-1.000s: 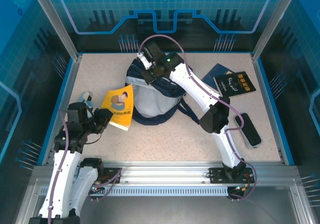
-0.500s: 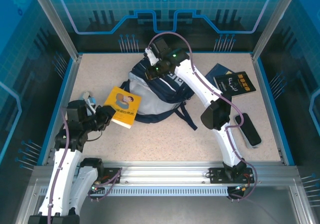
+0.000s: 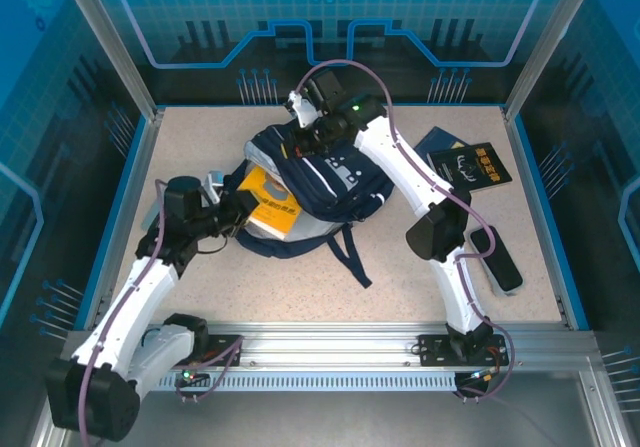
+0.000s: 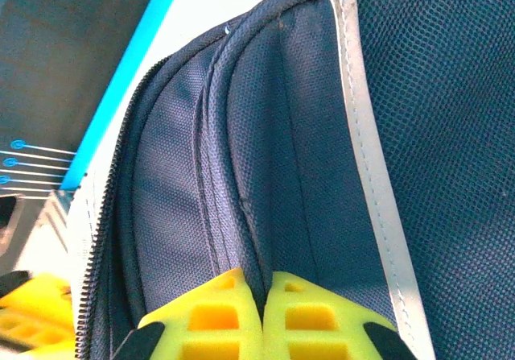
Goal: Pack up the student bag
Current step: Place the book in the student bag.
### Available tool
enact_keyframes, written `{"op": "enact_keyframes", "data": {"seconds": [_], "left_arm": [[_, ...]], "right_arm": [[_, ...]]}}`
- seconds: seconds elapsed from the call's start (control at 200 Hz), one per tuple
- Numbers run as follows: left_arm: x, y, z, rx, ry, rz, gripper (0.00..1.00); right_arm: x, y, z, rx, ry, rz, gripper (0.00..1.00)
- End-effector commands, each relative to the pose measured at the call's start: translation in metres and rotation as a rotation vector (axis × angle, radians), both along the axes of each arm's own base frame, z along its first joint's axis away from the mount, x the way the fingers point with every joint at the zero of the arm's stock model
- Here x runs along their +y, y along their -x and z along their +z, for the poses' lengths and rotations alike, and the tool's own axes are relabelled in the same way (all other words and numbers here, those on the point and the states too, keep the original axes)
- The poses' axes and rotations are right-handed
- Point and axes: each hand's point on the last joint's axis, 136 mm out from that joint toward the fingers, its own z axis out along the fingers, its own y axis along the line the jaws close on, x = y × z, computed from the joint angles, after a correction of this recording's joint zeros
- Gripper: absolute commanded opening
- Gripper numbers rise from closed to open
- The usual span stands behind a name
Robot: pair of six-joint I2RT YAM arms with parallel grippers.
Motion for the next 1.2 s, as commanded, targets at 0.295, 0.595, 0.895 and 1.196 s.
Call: {"op": "enact_keyframes", "data": {"seconds": [0.295,0.595,0.895,1.196], "left_arm": [[-0.042,-0.060,0.002,-0.156,0.004,-0.016,0.01],[-0.059,-0.103,-0.015,-0.196,0.020,0.030,0.06],[-0.055,-0.138,-0.021,-0.237,0.004,0.123,0.20],[-0.017,-0.114,-0.051,-0.031,-0.042,0.244,0.61]], "right_arm": [[0.008,0.019,0.096,-0.038,-0.287,0.076,0.00],[0.009,0.025,0.112,0.007,-0.364,0.102,0.00],[0.008,0.030,0.112,0.045,-0.387,0.108,0.00],[-0.025,-0.014,0.067,0.056,-0.282,-0.061,0.00]]}}
